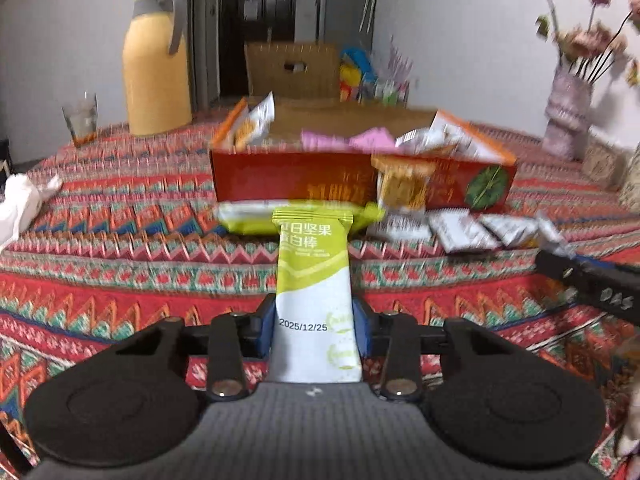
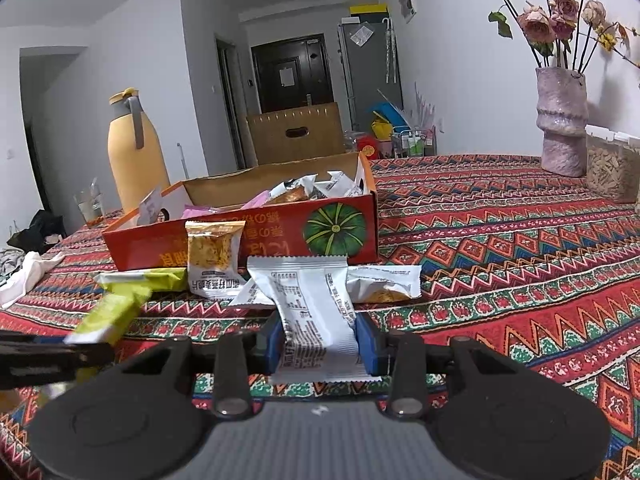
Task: Organize snacks
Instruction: 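Carry both snacks over the box and open both grippers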
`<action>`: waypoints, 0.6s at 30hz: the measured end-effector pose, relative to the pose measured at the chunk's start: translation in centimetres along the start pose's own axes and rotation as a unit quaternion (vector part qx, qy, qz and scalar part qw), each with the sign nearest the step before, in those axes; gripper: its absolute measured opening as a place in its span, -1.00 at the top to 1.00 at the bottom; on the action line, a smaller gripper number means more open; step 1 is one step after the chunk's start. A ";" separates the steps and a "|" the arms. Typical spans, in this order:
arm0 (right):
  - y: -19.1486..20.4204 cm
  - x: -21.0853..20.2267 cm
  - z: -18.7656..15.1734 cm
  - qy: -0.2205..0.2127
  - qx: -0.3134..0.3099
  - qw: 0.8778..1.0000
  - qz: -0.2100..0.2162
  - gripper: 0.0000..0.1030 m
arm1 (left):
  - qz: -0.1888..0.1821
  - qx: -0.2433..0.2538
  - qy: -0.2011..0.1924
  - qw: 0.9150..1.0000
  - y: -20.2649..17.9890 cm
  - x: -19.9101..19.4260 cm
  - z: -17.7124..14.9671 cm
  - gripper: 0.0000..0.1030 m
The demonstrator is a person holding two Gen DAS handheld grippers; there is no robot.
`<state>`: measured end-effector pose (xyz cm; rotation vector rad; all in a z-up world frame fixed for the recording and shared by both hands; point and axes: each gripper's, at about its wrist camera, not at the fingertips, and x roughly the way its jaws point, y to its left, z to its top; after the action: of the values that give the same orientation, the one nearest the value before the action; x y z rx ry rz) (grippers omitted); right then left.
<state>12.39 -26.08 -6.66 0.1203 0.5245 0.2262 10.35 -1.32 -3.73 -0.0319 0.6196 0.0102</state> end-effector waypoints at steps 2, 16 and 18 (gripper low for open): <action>0.2 -0.2 0.0 -0.004 -0.004 1.000 -0.002 0.27 | -0.007 -0.001 -0.030 1.000 0.3 -1.2 0.4 0.25; 2.9 -2.4 3.4 -0.061 -0.037 0.997 0.009 0.27 | -0.023 -0.005 -0.142 0.990 0.7 -3.7 5.0 0.24; 3.3 -2.4 4.3 -0.070 -0.043 0.997 0.010 0.27 | -0.023 -0.003 -0.147 0.989 0.7 -3.5 5.6 0.24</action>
<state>11.92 -23.66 -1.27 0.0566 0.3739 0.2568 10.76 -0.46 2.85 -0.0501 0.3228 -0.0278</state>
